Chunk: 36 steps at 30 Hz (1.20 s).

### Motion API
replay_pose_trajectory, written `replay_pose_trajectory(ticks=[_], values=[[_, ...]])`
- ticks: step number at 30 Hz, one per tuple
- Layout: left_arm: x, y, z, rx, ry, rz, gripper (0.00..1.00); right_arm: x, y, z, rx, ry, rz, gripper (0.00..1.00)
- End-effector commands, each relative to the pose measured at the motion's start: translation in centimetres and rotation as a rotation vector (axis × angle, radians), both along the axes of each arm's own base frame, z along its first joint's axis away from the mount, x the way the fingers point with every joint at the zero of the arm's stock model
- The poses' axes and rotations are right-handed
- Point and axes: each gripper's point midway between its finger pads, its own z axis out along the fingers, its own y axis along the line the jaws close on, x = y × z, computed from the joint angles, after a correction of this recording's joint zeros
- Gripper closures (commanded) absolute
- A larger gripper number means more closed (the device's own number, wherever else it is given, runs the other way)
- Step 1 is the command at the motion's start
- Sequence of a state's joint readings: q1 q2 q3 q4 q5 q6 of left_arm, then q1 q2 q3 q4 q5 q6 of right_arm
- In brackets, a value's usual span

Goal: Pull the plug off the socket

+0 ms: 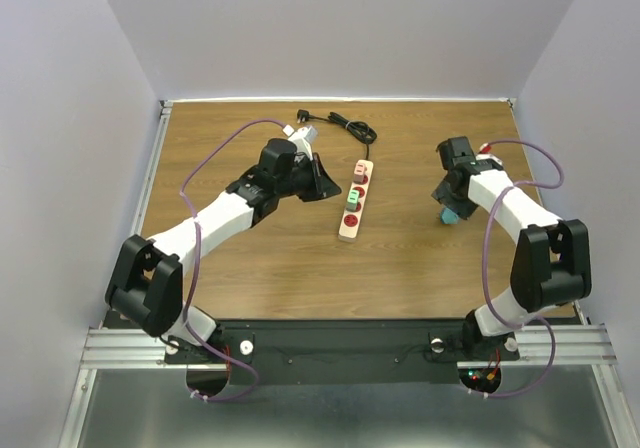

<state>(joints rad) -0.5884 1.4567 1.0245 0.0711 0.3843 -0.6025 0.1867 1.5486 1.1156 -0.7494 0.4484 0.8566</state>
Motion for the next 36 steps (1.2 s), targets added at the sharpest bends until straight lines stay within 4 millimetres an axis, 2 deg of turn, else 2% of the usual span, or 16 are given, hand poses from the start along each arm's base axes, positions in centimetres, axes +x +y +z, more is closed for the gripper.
replay_pose_trajectory(ticks=[1,4,6,8,9,13,16,17,19,20,22,23,28,30,32,36], values=[[0.0,0.9,-1.8,0.085,0.014,0.005,1.00,-0.8,-2.1,0.1,-0.056,0.020,-0.034,0.29],[0.0,0.9,-1.9,0.091,0.008,0.000,1.00,-0.4,-2.0,1.7,-0.054,-0.026,-0.026,0.18],[0.2,0.8,-1.6,0.090,0.000,-0.001,1.00,-0.1,-2.0,2.7,-0.053,-0.053,-0.018,0.15],[0.2,0.8,-1.7,0.090,0.001,-0.005,1.00,0.4,-1.8,4.6,-0.041,-0.101,0.005,0.09],[0.2,0.7,-1.9,0.094,0.005,-0.006,1.00,0.8,-1.2,6.0,-0.015,-0.139,0.034,0.06],[-0.2,0.7,-4.4,0.120,0.056,-0.028,1.00,1.6,1.5,8.2,0.092,-0.184,0.177,0.01],[-0.2,0.3,-5.6,0.111,0.070,-0.046,1.00,1.6,4.7,8.0,0.185,-0.162,0.314,0.01],[-0.7,-0.1,-7.0,0.109,0.108,-0.072,1.00,1.6,5.8,7.4,0.213,-0.145,0.350,0.01],[-0.8,-0.7,-8.0,0.093,0.124,-0.100,1.00,1.6,8.4,7.2,0.228,-0.141,0.428,0.01],[-1.3,-1.0,-9.7,0.094,0.163,-0.129,1.00,2.0,9.6,6.8,0.243,-0.137,0.456,0.01],[-1.3,-1.5,-10.7,0.082,0.176,-0.149,1.00,1.9,12.4,6.6,0.259,-0.128,0.516,0.01],[-1.5,-1.7,-11.6,0.078,0.200,-0.163,1.00,2.6,13.2,6.9,0.249,-0.138,0.524,0.01],[-1.4,-2.8,-11.8,0.004,0.193,-0.184,1.00,4.2,16.1,7.8,0.303,-0.176,0.551,0.00],[-1.8,-3.4,-12.1,-0.041,0.216,-0.209,1.00,4.6,17.3,7.0,0.326,-0.146,0.583,0.00],[-2.4,-3.6,-12.4,-0.064,0.242,-0.222,1.00,5.1,18.1,7.1,0.337,-0.146,0.596,0.00],[-2.9,-3.8,-11.3,-0.093,0.225,-0.239,1.00,5.7,19.1,6.6,0.349,-0.132,0.612,0.00]])
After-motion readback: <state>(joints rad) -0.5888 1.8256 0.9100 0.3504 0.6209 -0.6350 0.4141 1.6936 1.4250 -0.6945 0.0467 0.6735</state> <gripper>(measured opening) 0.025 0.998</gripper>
